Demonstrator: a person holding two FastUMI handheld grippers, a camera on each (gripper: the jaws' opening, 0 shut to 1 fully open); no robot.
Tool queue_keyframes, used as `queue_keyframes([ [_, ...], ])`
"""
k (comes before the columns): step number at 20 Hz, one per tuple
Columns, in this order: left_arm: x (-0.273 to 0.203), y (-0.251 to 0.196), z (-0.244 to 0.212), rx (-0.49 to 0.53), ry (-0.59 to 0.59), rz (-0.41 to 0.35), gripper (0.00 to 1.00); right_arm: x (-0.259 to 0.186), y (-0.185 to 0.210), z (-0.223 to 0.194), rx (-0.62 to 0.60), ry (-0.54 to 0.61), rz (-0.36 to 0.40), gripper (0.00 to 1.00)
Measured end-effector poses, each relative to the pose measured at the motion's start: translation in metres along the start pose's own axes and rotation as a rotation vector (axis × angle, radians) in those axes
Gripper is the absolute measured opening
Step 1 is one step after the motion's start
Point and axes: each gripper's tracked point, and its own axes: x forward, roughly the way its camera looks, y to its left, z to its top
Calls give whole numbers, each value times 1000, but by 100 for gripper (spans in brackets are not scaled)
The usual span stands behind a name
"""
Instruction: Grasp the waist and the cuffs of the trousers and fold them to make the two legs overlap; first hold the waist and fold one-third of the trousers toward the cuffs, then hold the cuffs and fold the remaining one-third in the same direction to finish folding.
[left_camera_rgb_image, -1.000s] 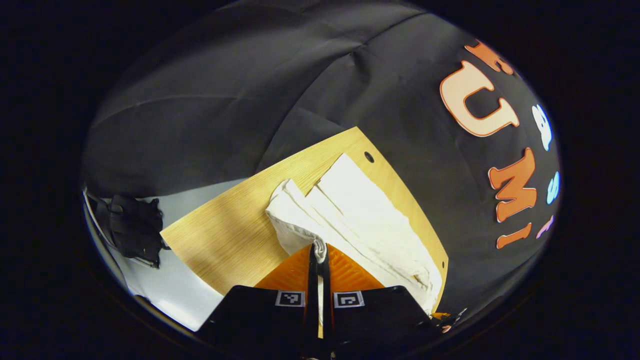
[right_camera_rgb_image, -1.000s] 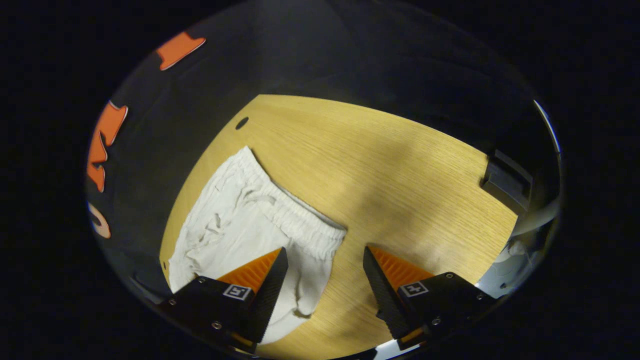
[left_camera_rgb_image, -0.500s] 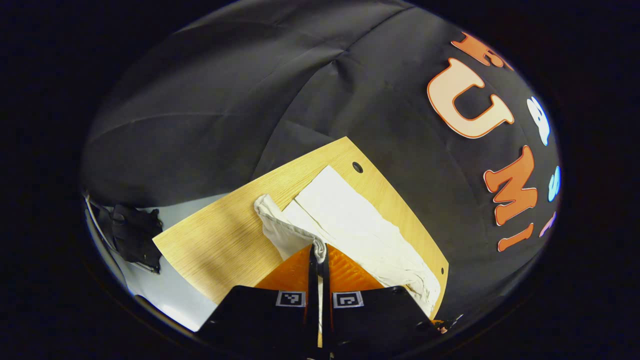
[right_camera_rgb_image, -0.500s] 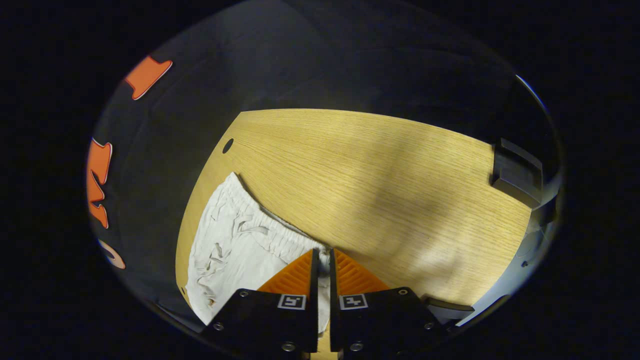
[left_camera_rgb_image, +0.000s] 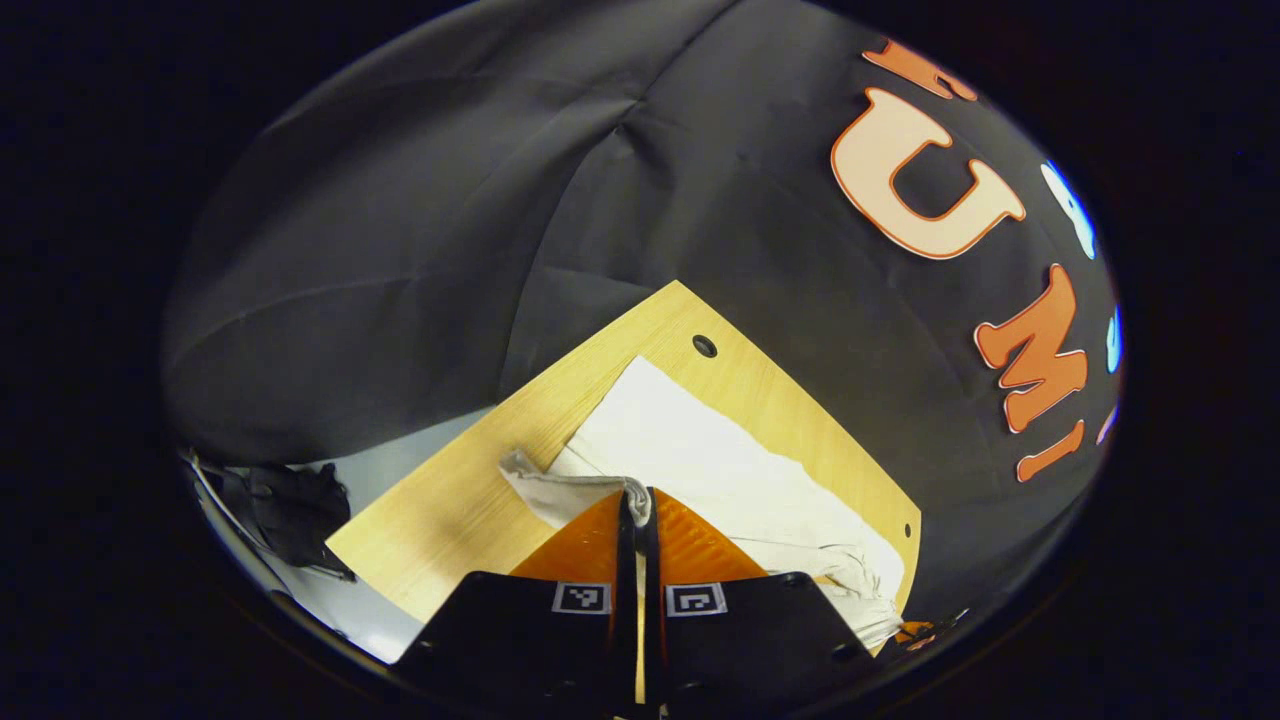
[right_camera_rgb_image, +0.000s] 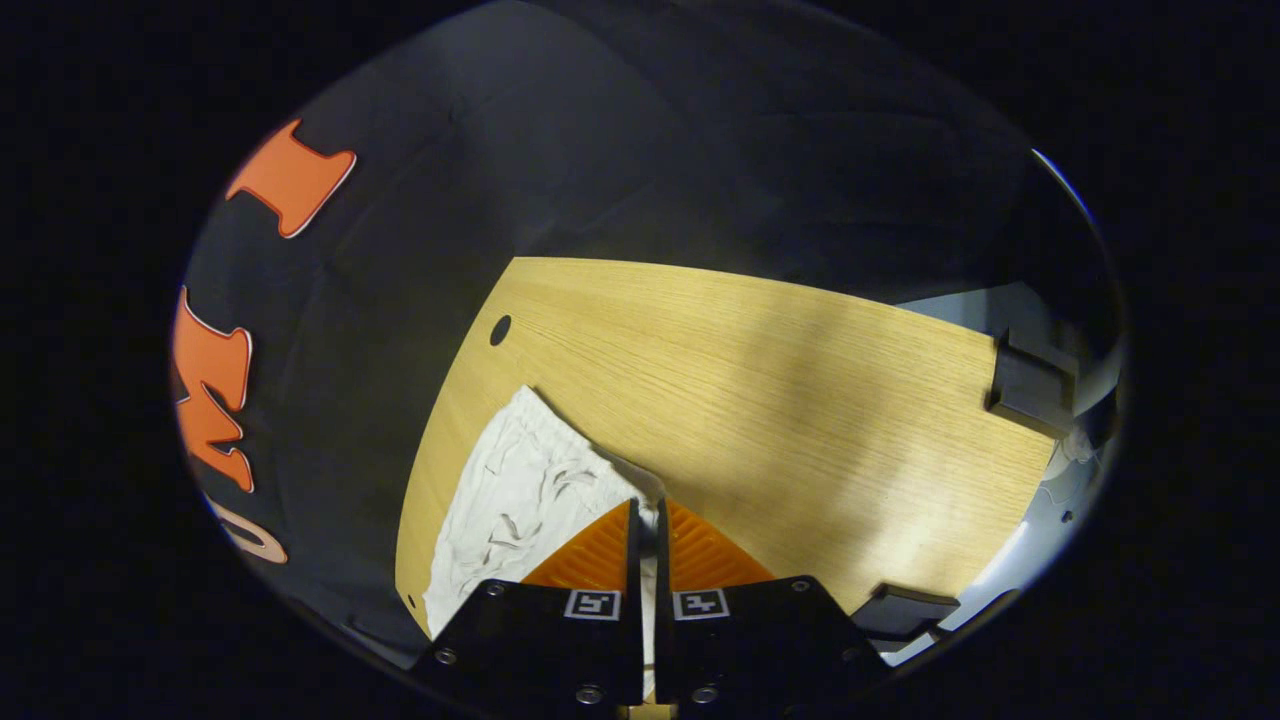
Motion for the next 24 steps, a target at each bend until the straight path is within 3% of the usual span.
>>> queue_keyframes([
  [14, 104, -14, 82, 170, 152, -4, 7, 10, 103, 49, 38, -75, 27, 5],
  [24, 207, -7, 94, 178, 244, 55, 7, 75, 163, 66, 70, -69, -16, 4],
])
